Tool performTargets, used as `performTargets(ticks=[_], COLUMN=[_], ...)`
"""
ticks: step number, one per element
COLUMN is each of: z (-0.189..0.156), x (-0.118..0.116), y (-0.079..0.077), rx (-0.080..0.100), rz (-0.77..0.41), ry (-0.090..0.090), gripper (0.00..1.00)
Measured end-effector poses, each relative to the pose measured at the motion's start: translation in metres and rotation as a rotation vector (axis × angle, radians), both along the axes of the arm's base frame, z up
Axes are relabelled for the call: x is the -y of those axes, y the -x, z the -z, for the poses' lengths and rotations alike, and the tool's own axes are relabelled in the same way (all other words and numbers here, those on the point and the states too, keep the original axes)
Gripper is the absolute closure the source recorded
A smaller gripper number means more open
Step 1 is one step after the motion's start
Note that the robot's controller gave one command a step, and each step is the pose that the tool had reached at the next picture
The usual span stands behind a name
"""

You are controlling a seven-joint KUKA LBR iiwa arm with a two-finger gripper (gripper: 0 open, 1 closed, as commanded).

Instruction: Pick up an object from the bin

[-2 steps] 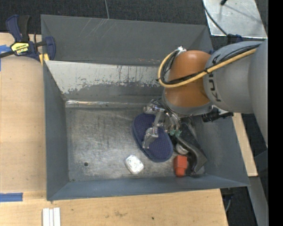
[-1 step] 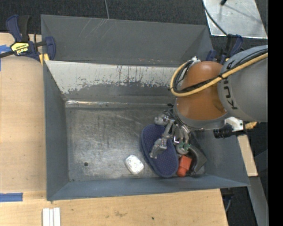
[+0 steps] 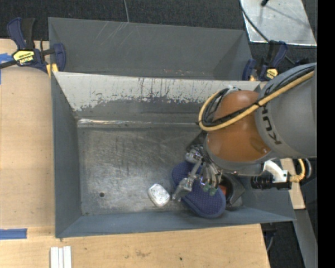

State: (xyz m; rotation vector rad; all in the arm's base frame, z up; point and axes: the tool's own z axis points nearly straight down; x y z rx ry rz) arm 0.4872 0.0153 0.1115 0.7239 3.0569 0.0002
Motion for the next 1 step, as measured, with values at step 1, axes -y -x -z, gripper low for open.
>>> performTargets(ticks=[1], z=[0.0391], x=[0.007], y=[0.001], rx=[0.013], rz=[0.018], ry=[0.0], gripper=[0.0])
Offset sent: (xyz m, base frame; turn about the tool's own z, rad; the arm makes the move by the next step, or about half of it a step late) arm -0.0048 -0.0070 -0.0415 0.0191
